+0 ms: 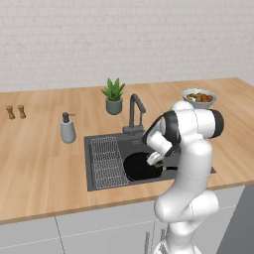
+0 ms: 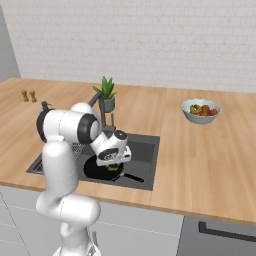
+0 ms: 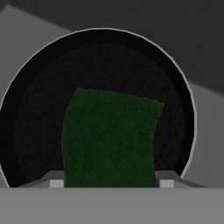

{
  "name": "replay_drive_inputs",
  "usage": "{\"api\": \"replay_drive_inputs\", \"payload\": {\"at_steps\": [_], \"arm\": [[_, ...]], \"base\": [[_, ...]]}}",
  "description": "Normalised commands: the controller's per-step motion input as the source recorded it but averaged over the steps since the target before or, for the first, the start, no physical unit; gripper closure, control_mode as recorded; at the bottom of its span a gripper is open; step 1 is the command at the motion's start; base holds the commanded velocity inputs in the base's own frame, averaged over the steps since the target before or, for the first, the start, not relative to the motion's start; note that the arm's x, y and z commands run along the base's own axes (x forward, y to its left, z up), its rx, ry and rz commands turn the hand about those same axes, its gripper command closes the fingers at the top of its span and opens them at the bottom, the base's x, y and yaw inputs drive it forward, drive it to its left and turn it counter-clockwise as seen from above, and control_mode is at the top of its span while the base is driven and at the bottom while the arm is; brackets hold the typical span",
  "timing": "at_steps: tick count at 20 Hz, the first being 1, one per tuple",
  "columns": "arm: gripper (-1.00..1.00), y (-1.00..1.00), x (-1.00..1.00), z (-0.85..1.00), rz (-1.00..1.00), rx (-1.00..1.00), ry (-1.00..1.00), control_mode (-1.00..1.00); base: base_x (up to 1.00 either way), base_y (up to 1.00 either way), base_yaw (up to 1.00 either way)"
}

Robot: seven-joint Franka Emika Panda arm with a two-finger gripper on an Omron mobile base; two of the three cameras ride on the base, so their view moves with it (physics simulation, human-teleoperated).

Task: Pick the pan and sponge and place them into the sink. Then turn on the water.

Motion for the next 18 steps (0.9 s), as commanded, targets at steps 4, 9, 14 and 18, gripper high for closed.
{"api": "replay_drive_inputs", "payload": {"at_steps": [4, 9, 14, 18], "arm": [[-1.0, 0.0, -0.05, 0.06, 0.0, 0.0, -0.03, -1.0], [-1.0, 0.0, -0.11, 0.39, 0.0, 0.0, 0.0, -1.0], [-1.0, 0.0, -0.1, 0.68, 0.0, -0.04, 0.0, -1.0], [-1.0, -0.11, -0.28, 0.77, 0.0, -0.04, 0.02, -1.0]], "base": [[0.0, 0.0, 0.0], [0.0, 0.0, 0.0], [0.0, 0.0, 0.0], [0.0, 0.0, 0.0]]}}
